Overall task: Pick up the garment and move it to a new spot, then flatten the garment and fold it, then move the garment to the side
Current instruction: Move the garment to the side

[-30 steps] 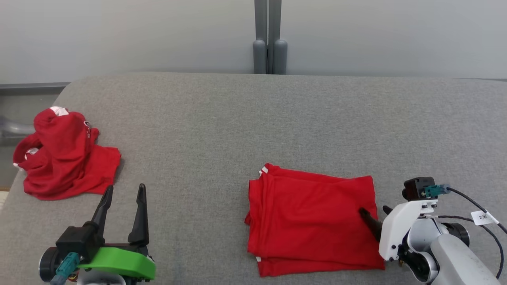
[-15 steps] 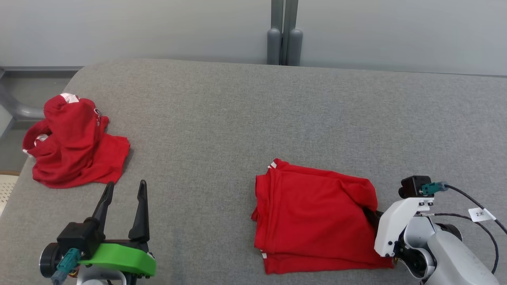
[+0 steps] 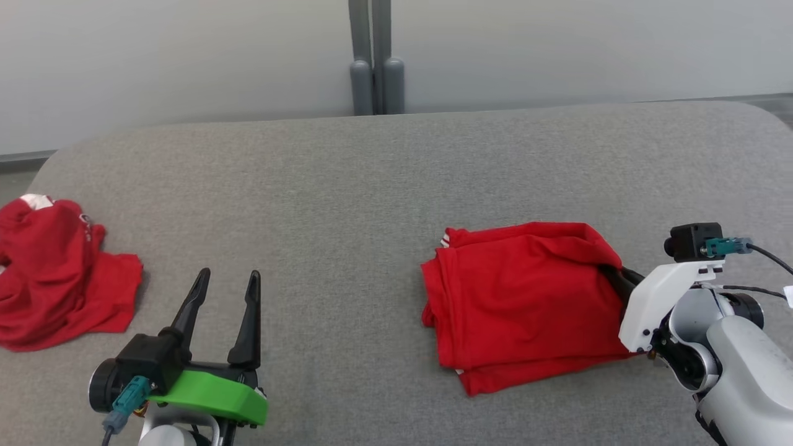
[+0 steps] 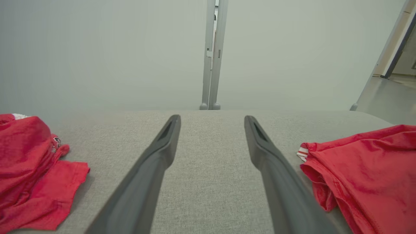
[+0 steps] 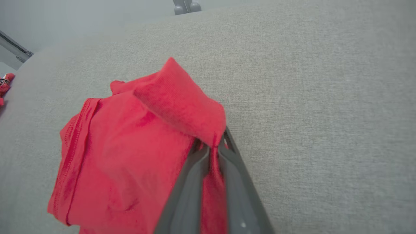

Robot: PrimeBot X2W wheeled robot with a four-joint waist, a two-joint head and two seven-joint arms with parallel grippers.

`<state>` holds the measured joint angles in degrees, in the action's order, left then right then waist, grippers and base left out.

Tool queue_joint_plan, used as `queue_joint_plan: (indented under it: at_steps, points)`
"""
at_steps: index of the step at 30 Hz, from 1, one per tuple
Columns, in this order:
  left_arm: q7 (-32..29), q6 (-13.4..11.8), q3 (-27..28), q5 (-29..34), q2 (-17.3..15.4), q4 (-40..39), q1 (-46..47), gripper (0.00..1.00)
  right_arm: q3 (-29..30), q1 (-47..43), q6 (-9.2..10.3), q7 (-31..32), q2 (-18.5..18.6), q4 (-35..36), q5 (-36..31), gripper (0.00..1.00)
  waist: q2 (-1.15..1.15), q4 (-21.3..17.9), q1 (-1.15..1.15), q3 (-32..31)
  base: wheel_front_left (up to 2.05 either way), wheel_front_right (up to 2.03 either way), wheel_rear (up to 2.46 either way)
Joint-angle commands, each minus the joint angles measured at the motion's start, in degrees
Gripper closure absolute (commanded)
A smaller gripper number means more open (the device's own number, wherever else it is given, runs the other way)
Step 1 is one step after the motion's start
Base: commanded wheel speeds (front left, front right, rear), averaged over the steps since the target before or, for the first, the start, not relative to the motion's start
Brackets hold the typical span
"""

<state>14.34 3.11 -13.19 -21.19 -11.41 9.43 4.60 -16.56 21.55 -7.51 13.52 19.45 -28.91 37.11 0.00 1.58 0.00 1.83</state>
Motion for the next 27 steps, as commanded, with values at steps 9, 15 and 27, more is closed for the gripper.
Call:
queue_joint_plan:
  at_steps: [9,15,27]
  points:
    - [-1.1,1.2,-3.3,0.8,1.0,-0.5,3.4,0.00,1.1,1.4,0.04,0.0,1.7,1.6,1.6,1.00,0.00,-13.6,0.00,0.7,0.00,0.00,0.00]
    - [-1.5,1.3,-4.3,1.3,0.6,-0.5,4.9,0.00,0.8,2.5,0.04,0.3,2.2,3.1,3.6,1.00,0.00,-18.0,0.00,2.2,0.00,0.00,0.00]
    - [-3.7,1.1,-4.4,2.2,-1.8,-2.8,8.2,0.00,0.9,9.2,0.03,-1.1,3.2,4.9,10.4,1.00,0.00,-18.3,0.00,9.8,0.00,0.00,0.00]
